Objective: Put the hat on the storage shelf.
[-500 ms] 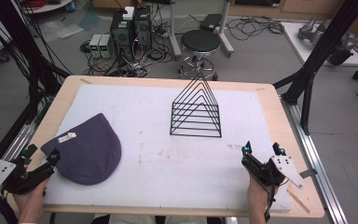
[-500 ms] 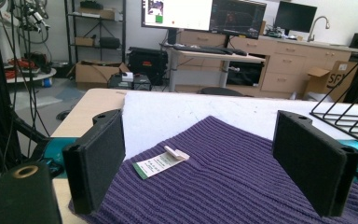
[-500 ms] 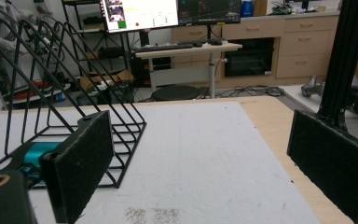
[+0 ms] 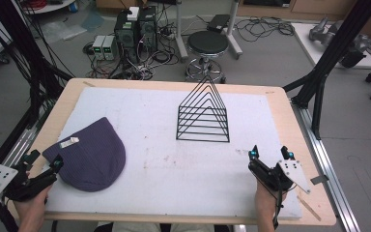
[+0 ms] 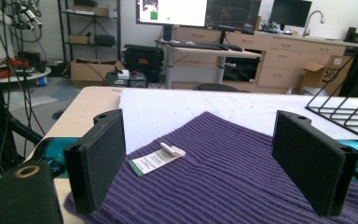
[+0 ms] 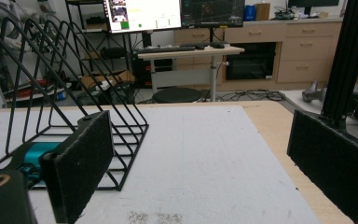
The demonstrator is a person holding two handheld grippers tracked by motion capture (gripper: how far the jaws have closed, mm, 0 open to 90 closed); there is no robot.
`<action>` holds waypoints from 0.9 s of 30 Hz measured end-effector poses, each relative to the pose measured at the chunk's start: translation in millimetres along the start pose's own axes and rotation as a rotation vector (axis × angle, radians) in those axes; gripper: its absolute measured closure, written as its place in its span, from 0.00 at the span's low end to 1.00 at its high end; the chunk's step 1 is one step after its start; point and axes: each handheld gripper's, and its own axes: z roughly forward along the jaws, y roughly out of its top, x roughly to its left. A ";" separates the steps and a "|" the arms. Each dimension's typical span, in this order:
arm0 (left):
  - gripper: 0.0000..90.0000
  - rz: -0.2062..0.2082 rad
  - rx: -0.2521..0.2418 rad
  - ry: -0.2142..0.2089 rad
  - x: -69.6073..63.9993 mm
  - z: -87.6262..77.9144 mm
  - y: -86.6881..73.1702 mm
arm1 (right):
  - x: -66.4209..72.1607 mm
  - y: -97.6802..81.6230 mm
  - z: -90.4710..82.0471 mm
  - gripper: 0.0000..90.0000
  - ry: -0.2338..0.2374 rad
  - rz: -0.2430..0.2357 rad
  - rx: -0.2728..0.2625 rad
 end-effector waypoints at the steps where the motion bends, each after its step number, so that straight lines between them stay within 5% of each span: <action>1: 0.20 0.000 0.001 -0.003 -0.9 0.3 -0.1 | -0.2 -0.1 0.8 0.07 0.003 -0.001 0.001; 20: 0.21 -0.007 0.015 -0.088 -4.7 -0.7 12.7 | 0.3 -0.6 2.1 0.07 0.040 0.003 0.013; 27: 0.19 0.029 0.056 -0.122 -5.1 -1.7 22.7 | 1.7 -0.9 2.1 0.07 0.064 -0.010 0.012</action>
